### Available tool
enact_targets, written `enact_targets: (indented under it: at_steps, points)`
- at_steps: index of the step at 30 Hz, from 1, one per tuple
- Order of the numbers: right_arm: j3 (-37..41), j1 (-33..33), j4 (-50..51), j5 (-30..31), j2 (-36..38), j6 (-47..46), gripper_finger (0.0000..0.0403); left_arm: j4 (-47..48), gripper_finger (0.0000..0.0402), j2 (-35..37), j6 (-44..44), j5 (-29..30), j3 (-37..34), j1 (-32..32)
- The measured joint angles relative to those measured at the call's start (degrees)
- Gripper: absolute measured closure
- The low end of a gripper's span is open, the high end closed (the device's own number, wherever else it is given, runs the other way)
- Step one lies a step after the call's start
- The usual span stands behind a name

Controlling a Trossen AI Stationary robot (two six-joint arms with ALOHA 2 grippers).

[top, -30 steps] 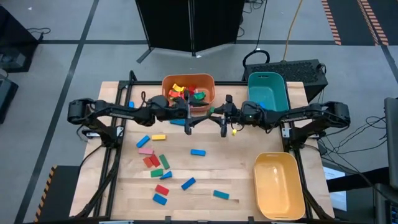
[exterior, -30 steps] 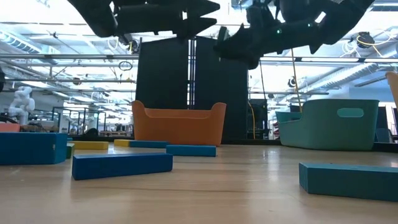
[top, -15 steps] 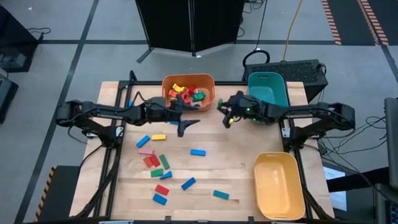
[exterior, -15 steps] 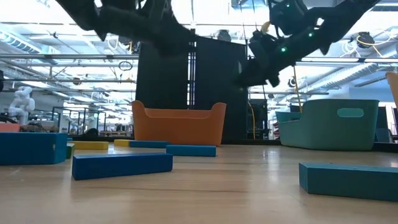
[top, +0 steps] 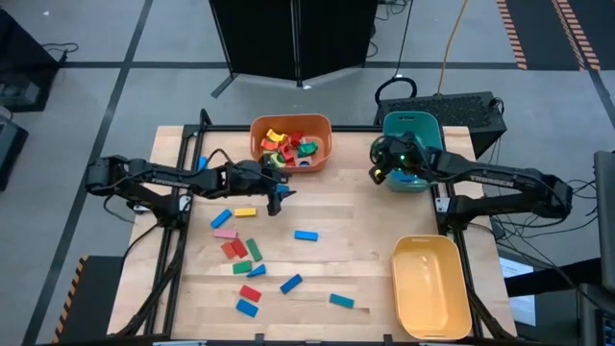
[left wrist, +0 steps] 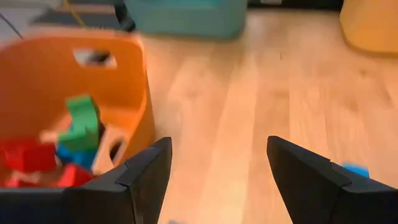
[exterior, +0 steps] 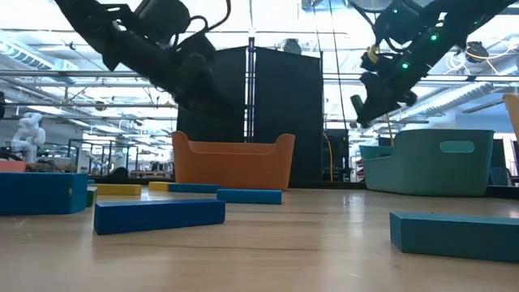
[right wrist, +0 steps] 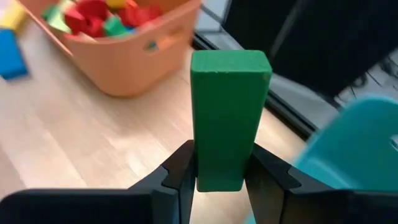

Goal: Sort blocks by size
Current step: Put the green rectangular block into the green bin, then put the blue rectangular block into the green bin

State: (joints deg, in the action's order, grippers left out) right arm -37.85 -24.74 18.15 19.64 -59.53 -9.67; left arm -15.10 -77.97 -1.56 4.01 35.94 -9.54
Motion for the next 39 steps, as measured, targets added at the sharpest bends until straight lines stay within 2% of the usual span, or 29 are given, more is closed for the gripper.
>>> enact_targets:
  at_steps: [11, 17, 25, 34, 39]
  points:
    - [0.0, -8.0, 10.1, 0.0, 2.2, -1.6, 0.0298, 11.1, 0.0137, 0.0, 1.3, 0.0, 0.0, 0.7]
    - [0.0, -11.7, 14.0, -0.5, 2.2, -4.6, 0.0294, 13.4, 0.0137, 0.0, 1.1, 0.7, 0.0, 0.6]
    - [0.0, -14.2, 15.7, -3.5, 2.1, -4.7, 0.0274, 14.9, 0.0137, 0.0, -1.4, 4.8, 0.0, 0.6]
    - [0.0, -15.2, 16.6, -3.5, 2.1, -4.8, 0.0231, 16.5, 0.0137, 0.0, -4.9, 5.1, 0.0, -0.5]
    - [0.0, -14.0, 15.4, -3.5, 2.1, -4.3, 0.0221, 18.0, 0.0137, 0.0, -6.5, 5.1, 0.0, -2.3]
